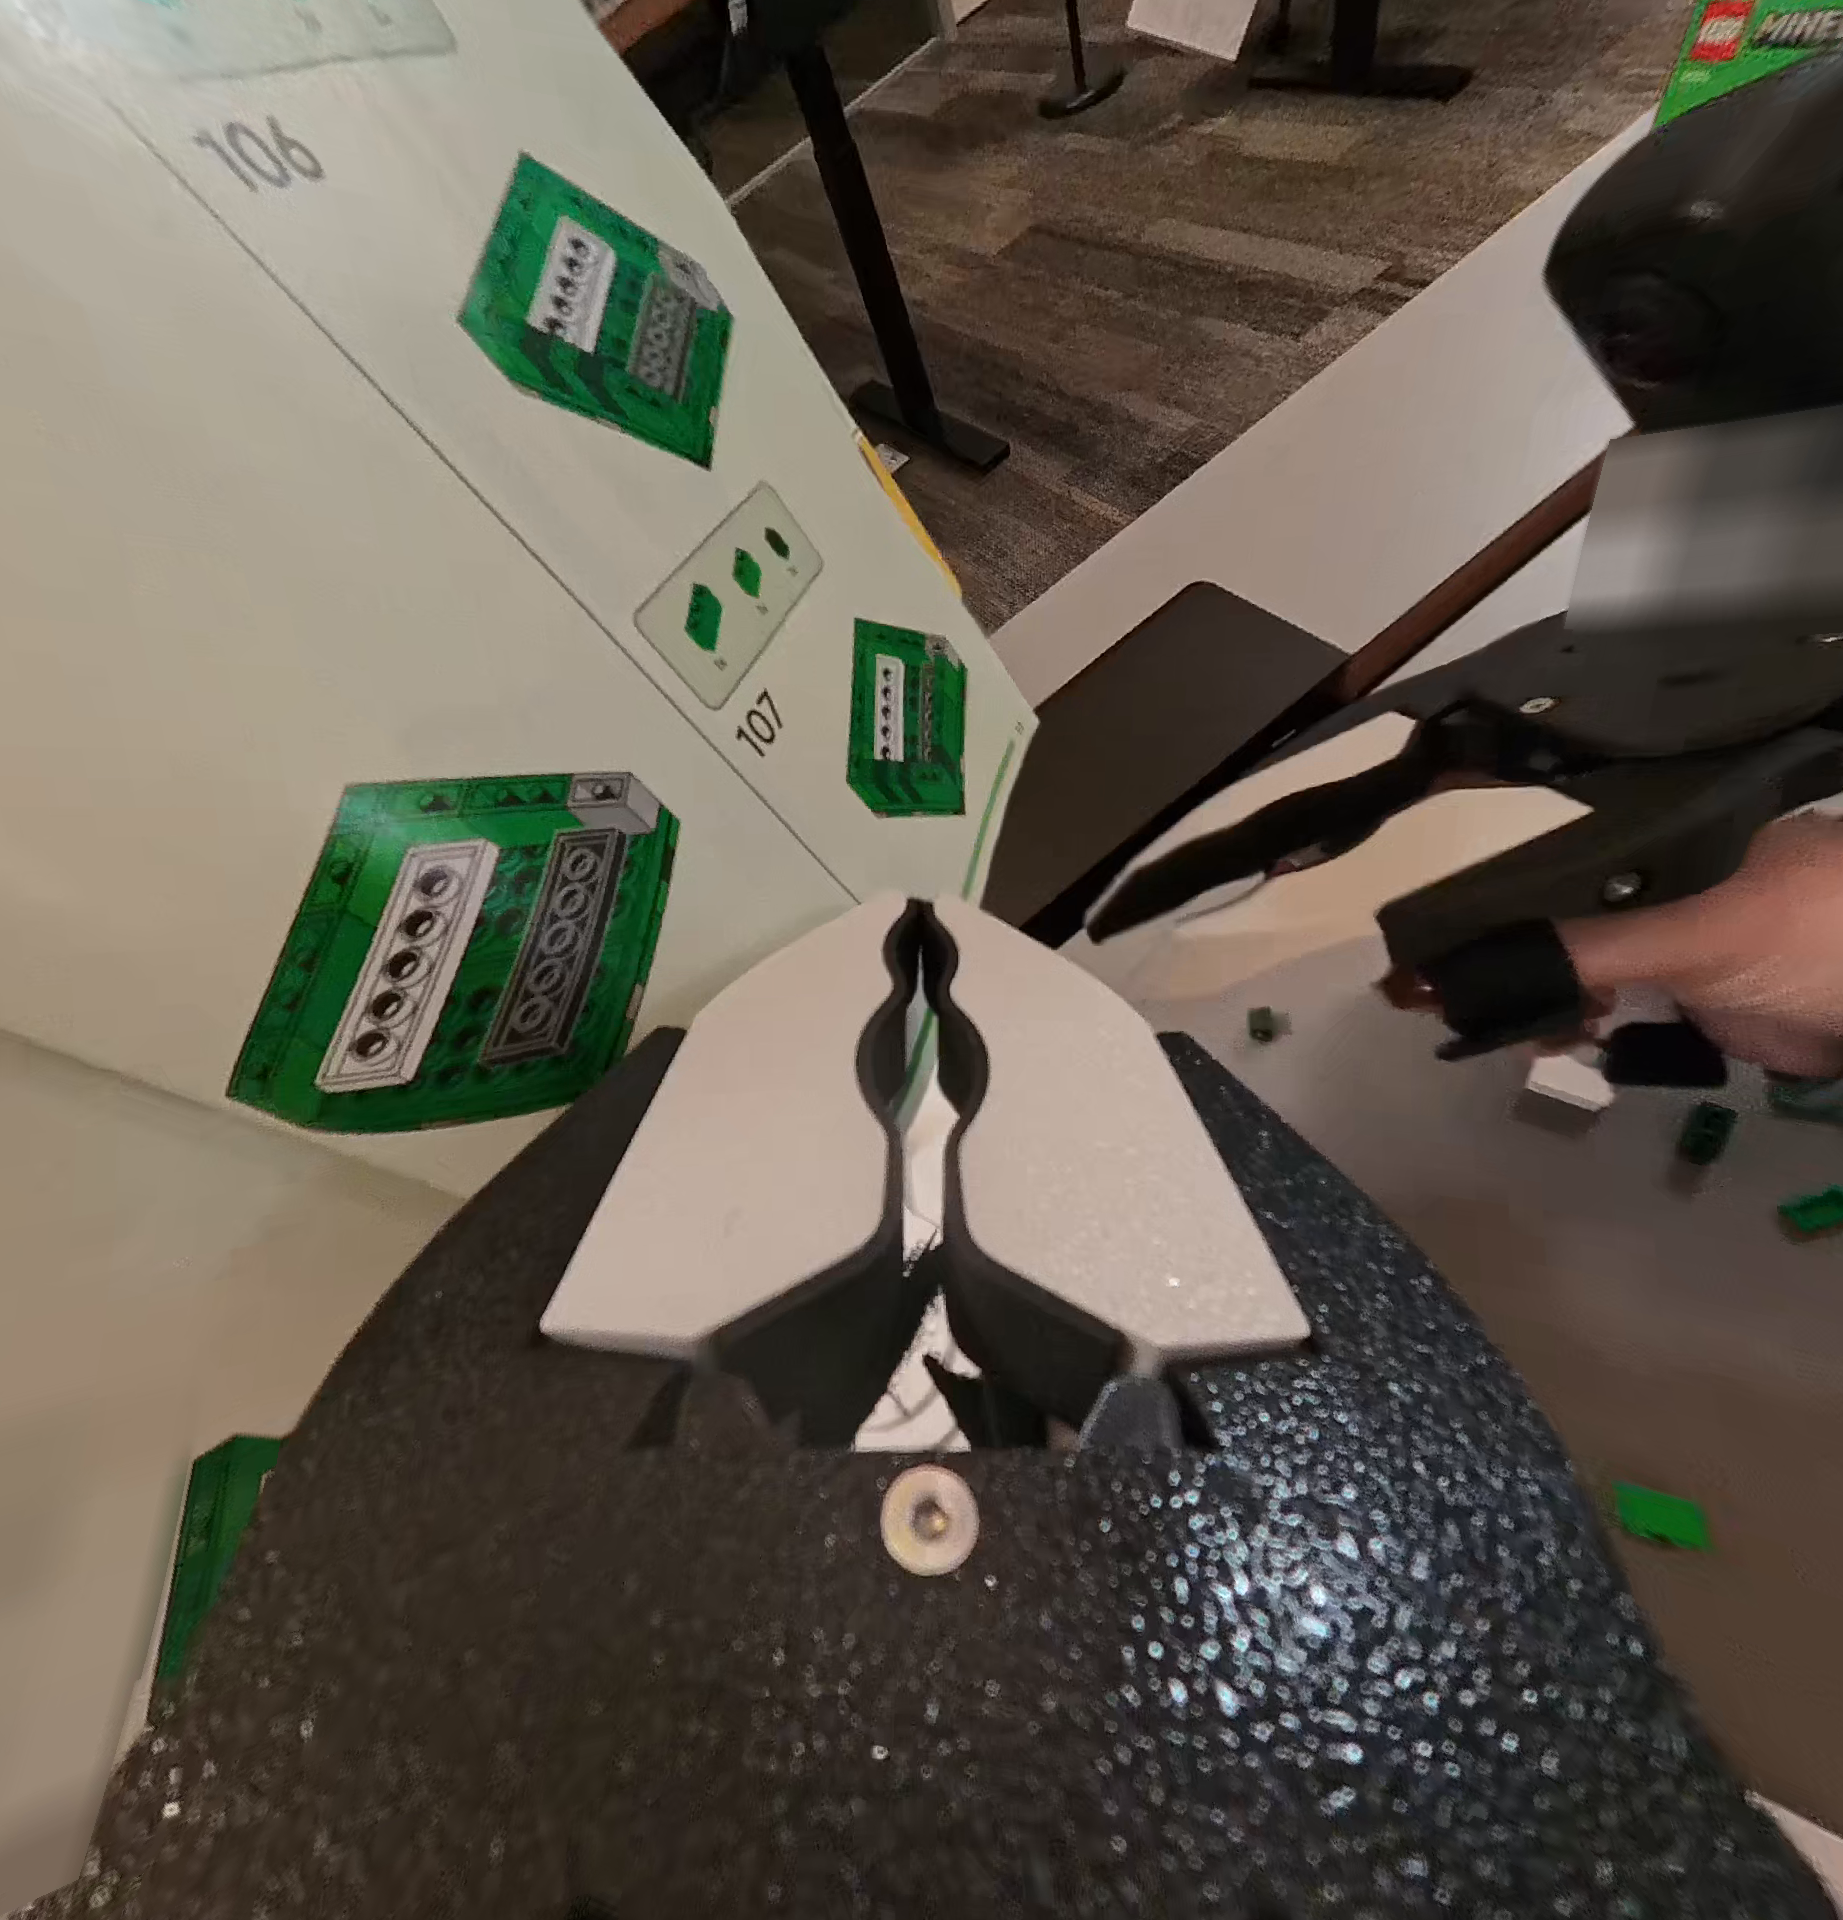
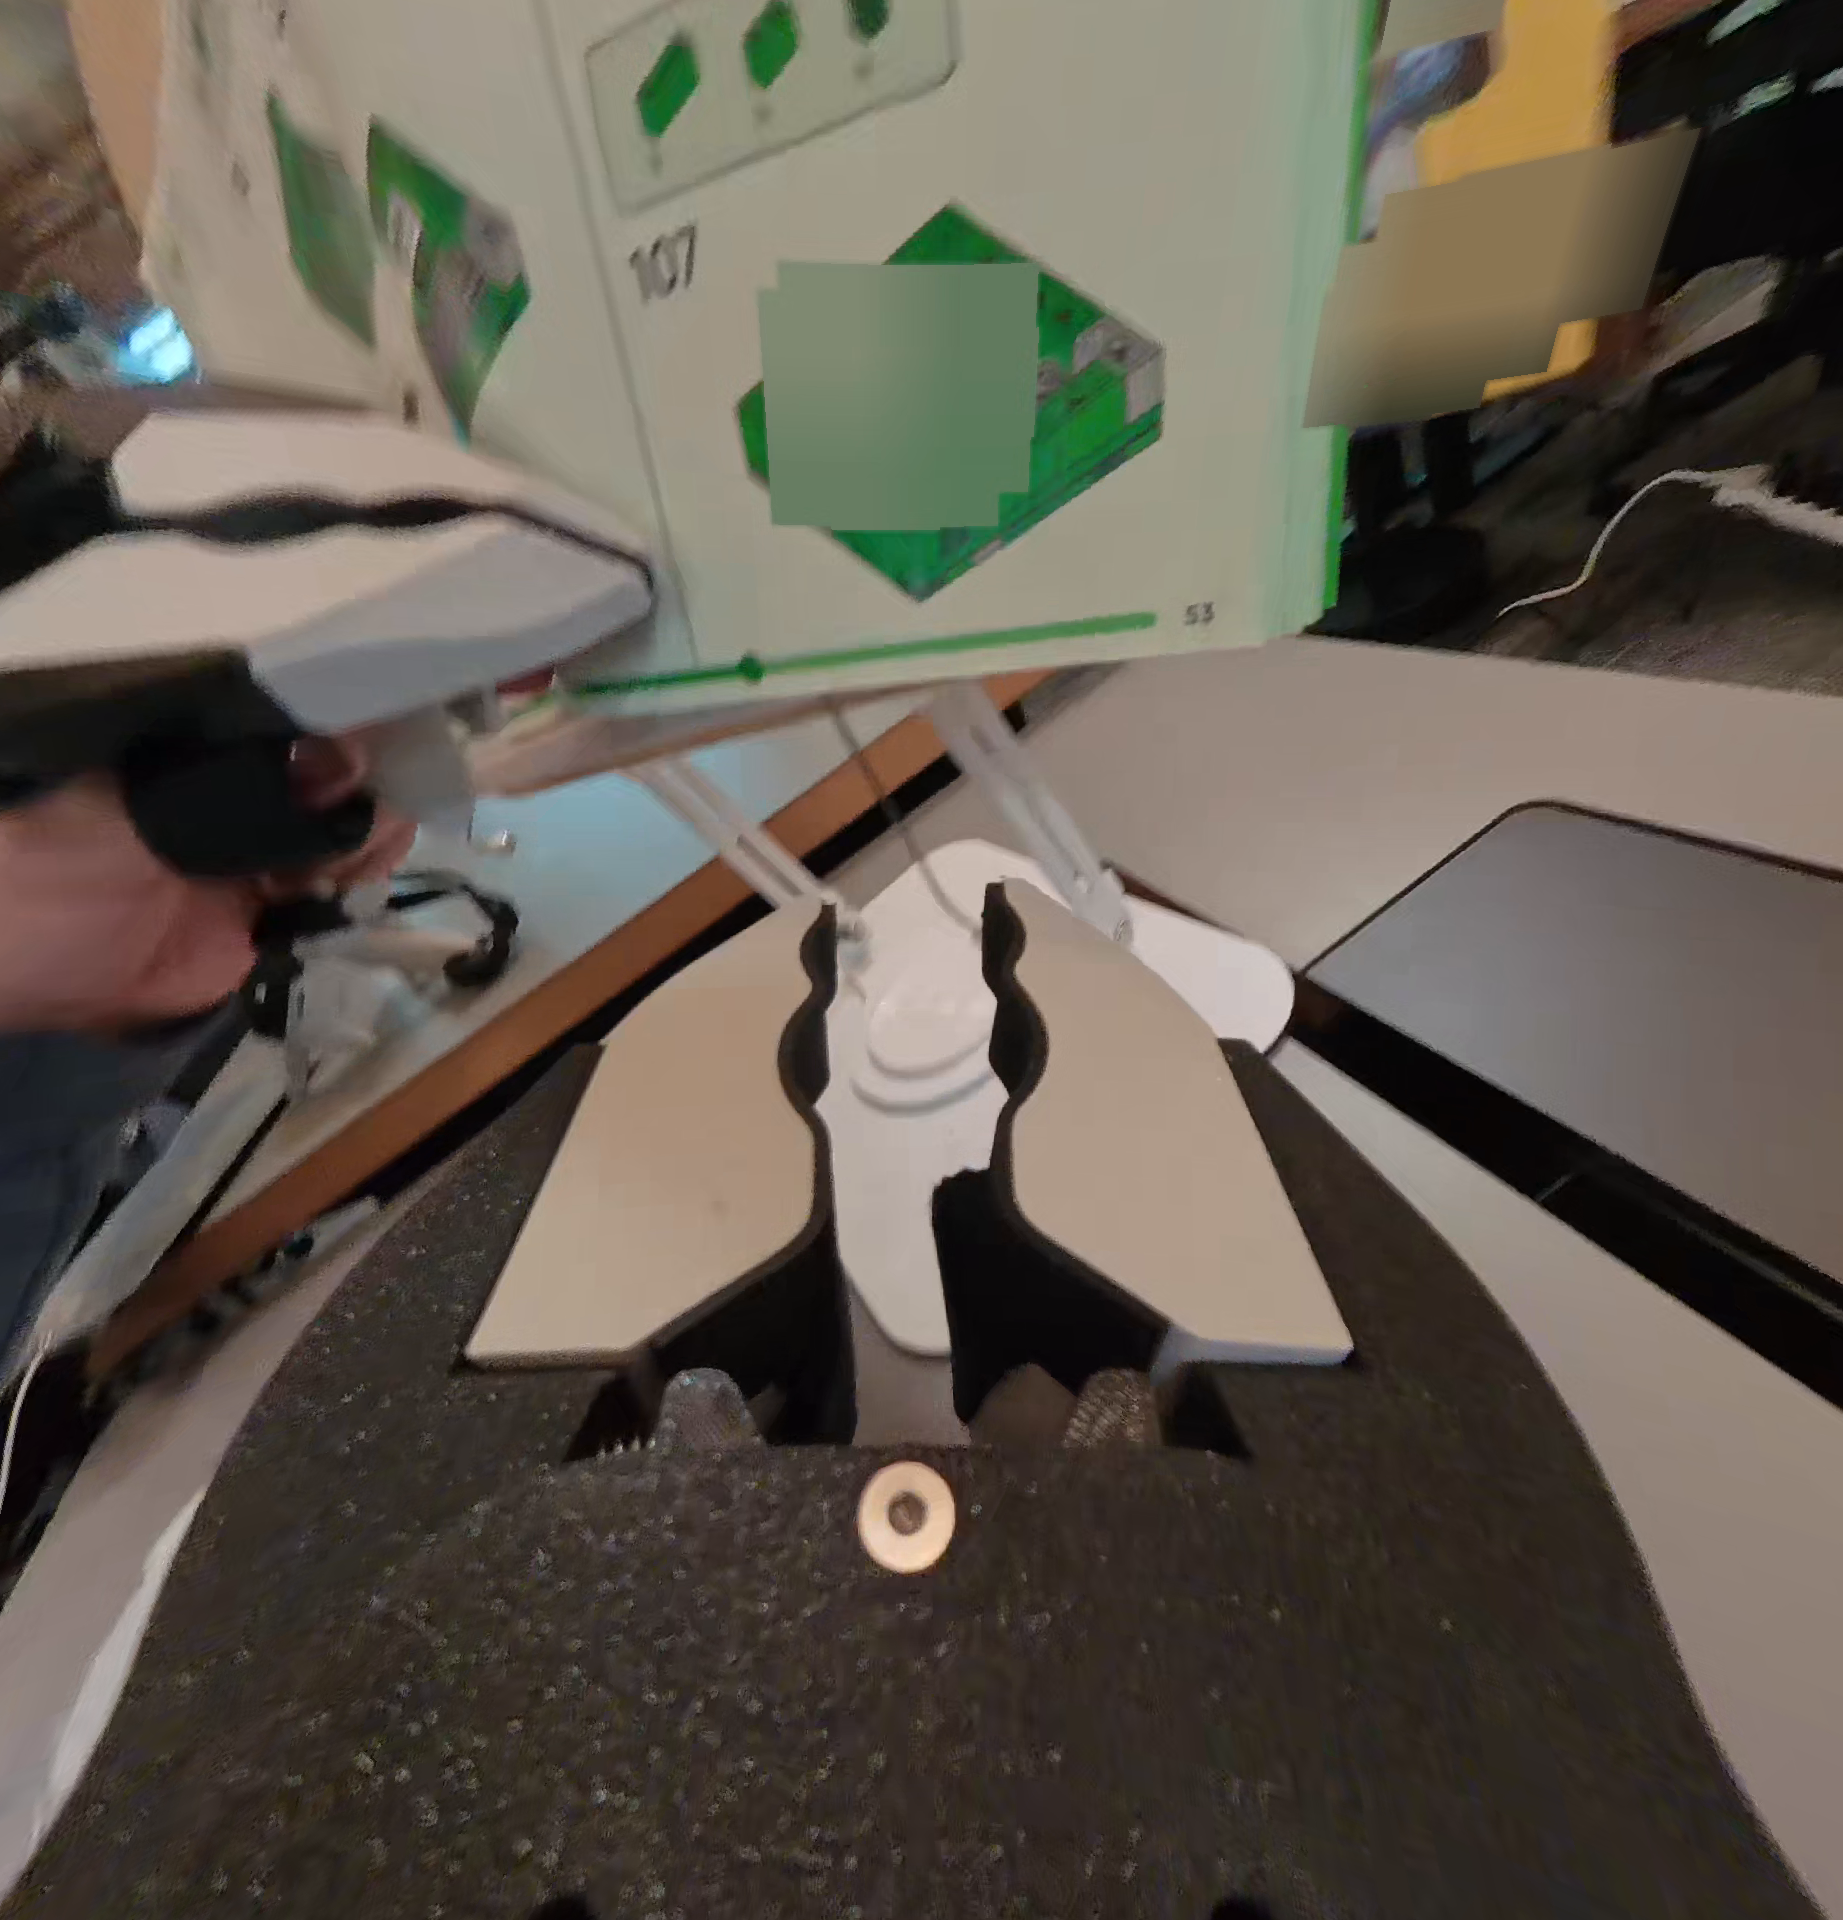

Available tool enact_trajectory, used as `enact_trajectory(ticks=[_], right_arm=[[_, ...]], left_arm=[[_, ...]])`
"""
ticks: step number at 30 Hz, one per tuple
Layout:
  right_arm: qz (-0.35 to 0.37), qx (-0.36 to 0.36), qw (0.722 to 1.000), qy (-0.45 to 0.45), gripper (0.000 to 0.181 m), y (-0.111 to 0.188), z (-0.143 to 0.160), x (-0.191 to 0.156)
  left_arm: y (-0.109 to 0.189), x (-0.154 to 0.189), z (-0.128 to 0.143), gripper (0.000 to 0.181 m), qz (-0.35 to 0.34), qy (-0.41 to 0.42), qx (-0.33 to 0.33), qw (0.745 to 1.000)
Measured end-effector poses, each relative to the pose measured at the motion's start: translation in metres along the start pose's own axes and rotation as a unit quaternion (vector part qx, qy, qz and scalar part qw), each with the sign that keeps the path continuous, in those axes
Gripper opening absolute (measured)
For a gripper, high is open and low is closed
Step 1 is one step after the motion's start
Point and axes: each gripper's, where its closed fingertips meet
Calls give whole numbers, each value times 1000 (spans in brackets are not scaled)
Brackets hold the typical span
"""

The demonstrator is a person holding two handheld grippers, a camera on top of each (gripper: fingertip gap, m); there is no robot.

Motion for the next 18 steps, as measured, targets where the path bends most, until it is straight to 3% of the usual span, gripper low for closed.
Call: enact_trajectory(ticks=[5, 9, 14, 18], right_arm=[[-15, 66, 996, -52, 29, -9, -31, 7], [-1, 107, 993, -43, 30, -7, -50, 10], [59, 57, 997, -13, 47, -11, -15, 14], [4, 83, 989, -125, 35, -18, 0, -7]], left_arm=[[-6, -2, -9, 0, -23, -36, 25, 999], [-9, -10, -14, 0, -41, -34, 30, 998], [-10, -20, -21, 0, -24, 27, 52, 998], [-10, -23, -22, 0, -11, 50, 59, 997]])
Point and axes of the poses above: each gripper's, where its closed fingertips meet, y back along the fingers, z out of its underside, x = y × z across the jaws, and after that the axes turned 4 degrees about -z, right-handed
